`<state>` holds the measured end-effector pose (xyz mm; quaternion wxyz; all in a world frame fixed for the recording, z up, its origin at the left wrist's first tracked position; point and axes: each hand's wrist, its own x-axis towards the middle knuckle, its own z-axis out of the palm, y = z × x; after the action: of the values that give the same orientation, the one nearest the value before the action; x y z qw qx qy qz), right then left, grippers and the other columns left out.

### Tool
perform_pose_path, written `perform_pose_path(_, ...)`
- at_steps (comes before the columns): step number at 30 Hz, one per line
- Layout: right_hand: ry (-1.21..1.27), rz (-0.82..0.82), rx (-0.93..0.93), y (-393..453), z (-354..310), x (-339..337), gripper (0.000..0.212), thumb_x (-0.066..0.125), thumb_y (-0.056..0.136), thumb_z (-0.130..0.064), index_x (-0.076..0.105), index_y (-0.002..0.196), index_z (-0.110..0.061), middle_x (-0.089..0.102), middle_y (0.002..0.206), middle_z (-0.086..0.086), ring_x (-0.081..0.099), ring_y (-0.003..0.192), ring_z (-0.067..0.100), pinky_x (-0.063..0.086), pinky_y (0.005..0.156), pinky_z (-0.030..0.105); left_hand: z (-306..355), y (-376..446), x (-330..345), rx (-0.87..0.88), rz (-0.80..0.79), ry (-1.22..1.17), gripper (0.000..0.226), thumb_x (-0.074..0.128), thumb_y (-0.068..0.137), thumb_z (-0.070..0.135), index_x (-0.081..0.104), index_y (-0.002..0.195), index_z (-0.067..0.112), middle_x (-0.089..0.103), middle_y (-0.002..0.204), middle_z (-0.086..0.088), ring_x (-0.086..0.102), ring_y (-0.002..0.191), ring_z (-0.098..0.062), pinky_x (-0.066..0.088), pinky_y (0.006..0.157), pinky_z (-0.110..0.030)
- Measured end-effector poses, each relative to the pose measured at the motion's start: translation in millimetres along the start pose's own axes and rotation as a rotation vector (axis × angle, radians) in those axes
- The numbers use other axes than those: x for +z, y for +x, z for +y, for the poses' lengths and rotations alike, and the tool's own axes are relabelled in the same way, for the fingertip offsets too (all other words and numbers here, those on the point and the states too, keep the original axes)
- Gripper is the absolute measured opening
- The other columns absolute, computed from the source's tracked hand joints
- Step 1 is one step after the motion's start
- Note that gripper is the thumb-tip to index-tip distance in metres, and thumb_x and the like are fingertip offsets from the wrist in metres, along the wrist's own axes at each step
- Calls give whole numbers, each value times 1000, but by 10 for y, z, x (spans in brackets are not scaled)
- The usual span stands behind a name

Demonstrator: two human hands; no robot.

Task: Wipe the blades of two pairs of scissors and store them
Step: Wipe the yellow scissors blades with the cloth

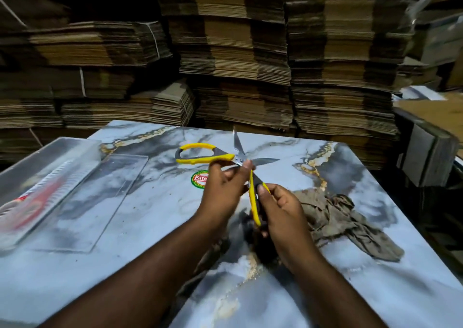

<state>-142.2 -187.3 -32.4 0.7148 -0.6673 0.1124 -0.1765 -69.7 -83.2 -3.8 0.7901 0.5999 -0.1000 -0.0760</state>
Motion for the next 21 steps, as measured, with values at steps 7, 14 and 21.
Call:
perform_pose_path(7,-224,49,-73,-40,1,-249,26,62,107,-25,70,92,-6,52,58,-3,44,52,13,39,55,29,250,89,-634,-128,332,-288,37,66,100,43,66,119,11,80,104,-16,80,72,-27,63,57,-32)
perform_pose_path(14,-156,137,-71,-158,112,72,26,49,113,-34,56,94,-18,55,60,-6,51,50,10,46,51,27,-108,-359,-457,-97,38,53,42,39,112,44,70,122,17,81,109,-9,77,106,-26,65,84,-40)
perform_pose_path(21,-358,165,-160,-254,204,232,25,43,112,-44,53,110,-21,68,84,-5,68,78,17,57,77,49,-284,-652,-264,-50,15,159,39,40,114,33,71,117,10,78,103,-20,74,83,-25,58,65,-27)
